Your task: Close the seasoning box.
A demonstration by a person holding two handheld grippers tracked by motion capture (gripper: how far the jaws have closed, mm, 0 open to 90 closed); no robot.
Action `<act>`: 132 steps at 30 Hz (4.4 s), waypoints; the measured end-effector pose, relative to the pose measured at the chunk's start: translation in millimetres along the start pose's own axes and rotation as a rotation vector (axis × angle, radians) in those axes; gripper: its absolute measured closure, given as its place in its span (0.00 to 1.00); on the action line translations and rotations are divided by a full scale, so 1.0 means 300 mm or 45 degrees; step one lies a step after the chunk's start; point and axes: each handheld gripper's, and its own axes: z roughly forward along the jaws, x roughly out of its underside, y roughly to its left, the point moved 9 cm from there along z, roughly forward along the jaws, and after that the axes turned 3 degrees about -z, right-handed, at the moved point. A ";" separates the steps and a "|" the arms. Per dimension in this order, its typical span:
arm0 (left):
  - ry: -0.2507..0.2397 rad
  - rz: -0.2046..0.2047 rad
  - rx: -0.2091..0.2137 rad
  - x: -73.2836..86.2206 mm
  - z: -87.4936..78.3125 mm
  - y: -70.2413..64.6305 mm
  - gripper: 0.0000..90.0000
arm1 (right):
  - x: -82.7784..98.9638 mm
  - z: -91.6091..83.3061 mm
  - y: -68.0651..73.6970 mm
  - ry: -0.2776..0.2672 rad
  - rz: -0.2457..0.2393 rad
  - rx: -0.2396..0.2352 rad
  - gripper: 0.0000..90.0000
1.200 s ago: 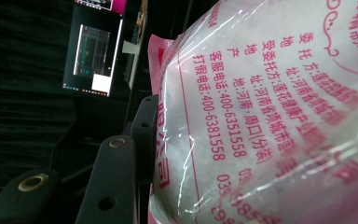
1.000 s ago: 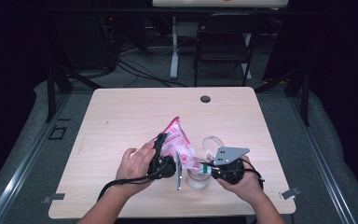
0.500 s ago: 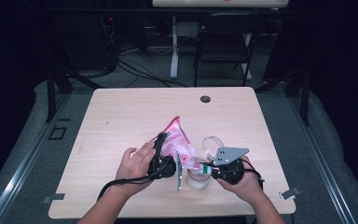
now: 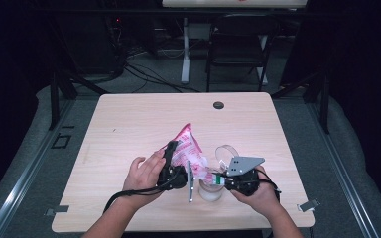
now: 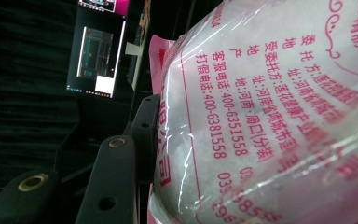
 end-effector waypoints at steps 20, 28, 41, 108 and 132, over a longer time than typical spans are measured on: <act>0.001 0.000 -0.003 -0.001 -0.001 0.001 0.66 | 0.001 0.001 0.000 0.001 0.002 0.000 1.00; -0.002 -0.002 -0.003 -0.003 -0.002 0.002 0.66 | 0.002 0.001 -0.001 0.004 0.000 0.003 1.00; -0.006 0.000 -0.006 -0.006 -0.003 0.006 0.67 | 0.001 0.000 -0.001 0.001 0.000 0.002 1.00; -0.028 0.010 -0.031 -0.028 -0.012 0.024 0.68 | 0.004 -0.005 -0.010 0.005 -0.004 0.021 1.00; -0.034 0.016 -0.033 -0.043 -0.014 0.025 0.68 | 0.012 -0.007 -0.018 0.012 0.001 0.024 1.00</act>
